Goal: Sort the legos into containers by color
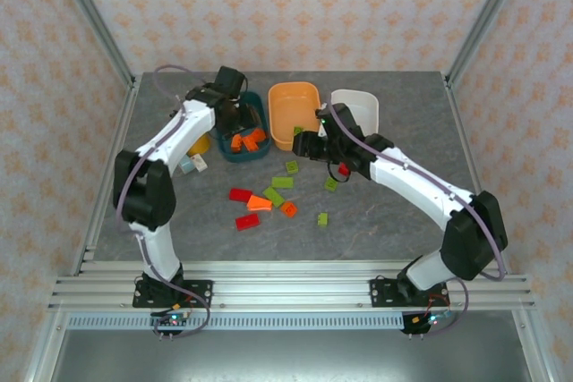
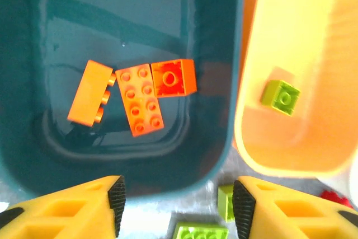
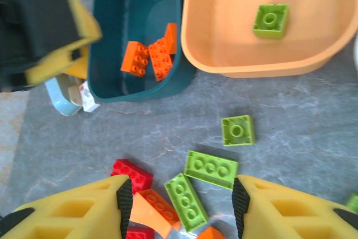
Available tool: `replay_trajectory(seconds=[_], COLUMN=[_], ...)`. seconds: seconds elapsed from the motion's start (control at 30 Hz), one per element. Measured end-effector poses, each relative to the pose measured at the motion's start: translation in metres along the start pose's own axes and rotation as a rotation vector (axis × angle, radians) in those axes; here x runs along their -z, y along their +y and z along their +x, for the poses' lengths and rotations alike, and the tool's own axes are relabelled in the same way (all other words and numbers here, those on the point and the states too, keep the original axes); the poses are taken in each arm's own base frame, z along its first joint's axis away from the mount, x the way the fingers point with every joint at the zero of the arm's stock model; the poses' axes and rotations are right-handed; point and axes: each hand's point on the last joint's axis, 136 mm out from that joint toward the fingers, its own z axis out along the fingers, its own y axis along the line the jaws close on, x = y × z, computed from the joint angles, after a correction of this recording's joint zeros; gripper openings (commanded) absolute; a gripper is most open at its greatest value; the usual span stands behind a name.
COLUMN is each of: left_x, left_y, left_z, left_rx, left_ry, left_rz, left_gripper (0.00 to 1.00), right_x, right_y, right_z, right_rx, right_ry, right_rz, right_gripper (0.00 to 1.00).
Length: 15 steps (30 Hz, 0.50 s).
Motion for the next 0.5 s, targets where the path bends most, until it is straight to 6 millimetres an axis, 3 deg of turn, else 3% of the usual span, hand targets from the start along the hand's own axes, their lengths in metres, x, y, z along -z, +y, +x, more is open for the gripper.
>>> replay_trajectory(seconds=[0.13, 0.27, 0.4, 0.5], left_x=[0.044, 0.077, 0.089, 0.091], left_y=[-0.011, -0.022, -0.024, -0.015], left_z=[0.024, 0.08, 0.138, 0.167], left_rx=[-0.05, -0.149, -0.224, -0.232], left_ry=[-0.052, -0.055, -0.039, -0.05], left_rz=[0.061, 0.145, 0.231, 0.279], left_gripper=[0.65, 0.7, 0.76, 0.78], right_x=[0.017, 0.022, 0.008, -0.008], right_y=[-0.021, -0.056, -0.092, -0.109], right_z=[0.009, 0.031, 0.051, 0.064], right_rx=[0.014, -0.046, -0.15, -0.202], right_ry=[-0.004, 0.046, 0.121, 0.161], right_rz=[0.091, 0.224, 0.356, 0.429], right_gripper=[0.52, 0.57, 0.69, 0.73])
